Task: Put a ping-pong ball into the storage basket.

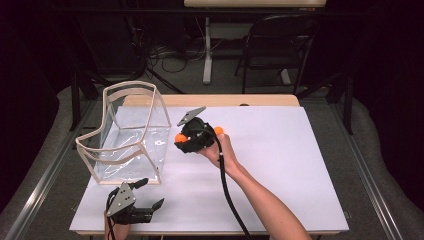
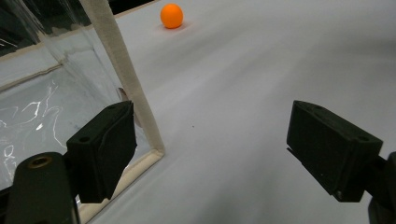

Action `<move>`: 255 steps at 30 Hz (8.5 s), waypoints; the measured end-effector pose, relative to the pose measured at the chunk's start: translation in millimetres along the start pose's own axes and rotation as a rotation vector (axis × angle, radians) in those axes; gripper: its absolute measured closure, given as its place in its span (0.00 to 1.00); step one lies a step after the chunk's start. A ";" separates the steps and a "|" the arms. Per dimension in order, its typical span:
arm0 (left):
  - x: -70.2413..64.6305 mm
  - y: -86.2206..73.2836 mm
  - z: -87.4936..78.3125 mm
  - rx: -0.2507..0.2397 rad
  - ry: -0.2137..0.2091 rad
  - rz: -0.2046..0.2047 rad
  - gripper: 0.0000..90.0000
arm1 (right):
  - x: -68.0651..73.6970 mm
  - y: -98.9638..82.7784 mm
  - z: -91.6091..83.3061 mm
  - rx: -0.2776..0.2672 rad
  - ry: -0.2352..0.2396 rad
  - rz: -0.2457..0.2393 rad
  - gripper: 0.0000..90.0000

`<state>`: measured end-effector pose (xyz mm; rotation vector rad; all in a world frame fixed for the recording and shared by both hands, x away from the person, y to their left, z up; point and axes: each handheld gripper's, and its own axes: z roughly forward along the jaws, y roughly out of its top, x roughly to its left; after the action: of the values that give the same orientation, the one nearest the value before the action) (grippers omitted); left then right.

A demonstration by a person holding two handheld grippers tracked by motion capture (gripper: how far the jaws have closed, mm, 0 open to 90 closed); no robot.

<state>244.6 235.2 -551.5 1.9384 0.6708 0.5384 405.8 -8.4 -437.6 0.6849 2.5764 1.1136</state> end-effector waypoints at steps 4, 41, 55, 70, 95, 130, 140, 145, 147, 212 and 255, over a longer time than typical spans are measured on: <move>-1.8 1.4 0.9 0.001 0.000 0.004 0.18 | -2.3 5.3 -1.7 0.002 -0.001 0.004 0.56; -0.4 1.0 -0.8 0.013 0.024 0.018 0.18 | -15.2 44.4 -6.8 -0.004 -0.007 -0.012 0.56; 0.9 1.1 -1.3 0.011 0.023 0.010 0.18 | -20.7 54.6 -10.0 -0.019 -0.005 0.008 0.56; 2.0 0.8 -1.1 0.015 0.025 0.003 0.18 | -16.5 84.0 -22.1 -0.032 -0.002 -0.028 0.56; 2.3 1.4 -1.6 0.014 0.024 0.001 0.18 | -6.9 120.3 -22.4 -0.058 0.003 -0.051 0.56; 3.0 1.0 -1.7 0.015 0.020 0.002 0.18 | 38.9 152.4 14.1 -0.002 0.011 -0.158 0.56; 2.7 1.1 -1.8 0.012 0.018 0.001 0.18 | 42.2 151.1 23.8 0.050 0.025 -0.163 0.56; 3.3 0.9 -1.6 0.010 0.017 0.002 0.18 | 42.0 150.2 26.8 0.070 0.025 -0.164 0.56; 3.3 0.9 -1.6 0.011 0.017 0.002 0.18 | 42.3 150.2 26.8 0.072 0.029 -0.162 0.56; -0.6 3.0 -0.6 0.016 0.019 0.011 0.18 | -14.7 -11.2 -48.5 -0.038 -0.014 0.010 0.14; 1.2 1.5 -1.8 0.021 0.022 0.015 0.18 | -15.8 -137.5 -27.6 0.068 -0.032 0.132 0.00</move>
<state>244.7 236.6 -549.3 1.9609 0.6788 0.5647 364.3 -115.6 -519.4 0.8928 2.5847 1.0480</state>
